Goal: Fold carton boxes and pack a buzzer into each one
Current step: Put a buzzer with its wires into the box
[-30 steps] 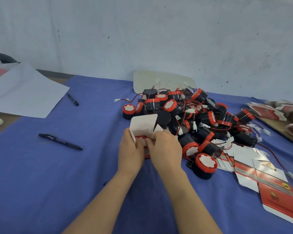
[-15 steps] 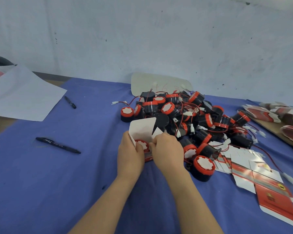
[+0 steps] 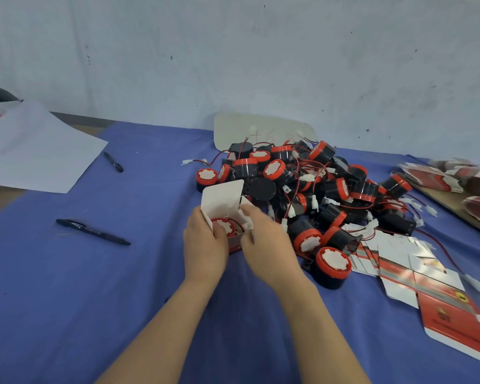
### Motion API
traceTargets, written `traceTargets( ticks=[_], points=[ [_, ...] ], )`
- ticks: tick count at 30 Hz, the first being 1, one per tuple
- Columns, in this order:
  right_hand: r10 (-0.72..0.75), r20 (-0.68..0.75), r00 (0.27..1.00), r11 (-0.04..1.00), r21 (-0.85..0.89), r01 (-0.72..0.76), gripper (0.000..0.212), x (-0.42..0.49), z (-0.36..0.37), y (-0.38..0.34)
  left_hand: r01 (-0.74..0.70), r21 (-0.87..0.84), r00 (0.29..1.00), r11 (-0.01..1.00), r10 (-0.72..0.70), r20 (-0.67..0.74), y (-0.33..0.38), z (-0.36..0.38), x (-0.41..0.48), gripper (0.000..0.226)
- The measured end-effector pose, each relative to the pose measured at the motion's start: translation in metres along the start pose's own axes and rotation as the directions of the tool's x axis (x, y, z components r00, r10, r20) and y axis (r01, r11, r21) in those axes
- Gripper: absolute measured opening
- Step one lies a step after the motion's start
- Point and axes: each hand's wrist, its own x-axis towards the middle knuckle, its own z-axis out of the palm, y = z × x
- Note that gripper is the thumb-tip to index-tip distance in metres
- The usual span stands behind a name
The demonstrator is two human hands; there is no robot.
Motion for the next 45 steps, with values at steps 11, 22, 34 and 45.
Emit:
traceTargets(
  ticks=[11,22,34,45],
  points=[
    [0.092,-0.100,0.991,0.988,-0.113,-0.103,0.034,0.001,-0.009,-0.001,0.003,0.026,1.000,1.000,-0.004,0.005,0.000,0.000,-0.001,0.020],
    [0.032,0.008,0.999,0.980,-0.195,-0.030,0.028,0.003,-0.006,-0.006,-0.024,0.053,0.999,0.998,0.023,0.027,0.001,-0.001,0.001,0.019],
    [0.073,0.103,0.992,0.978,-0.203,-0.051,0.025,0.012,-0.008,-0.009,0.019,0.086,0.999,0.996,-0.022,0.036,0.000,-0.001,0.002,0.022],
    [0.158,0.065,0.985,0.939,-0.318,-0.129,0.029,0.012,0.010,-0.009,0.028,0.025,0.998,0.999,-0.030,0.056,0.001,-0.001,0.000,0.022]
  ],
)
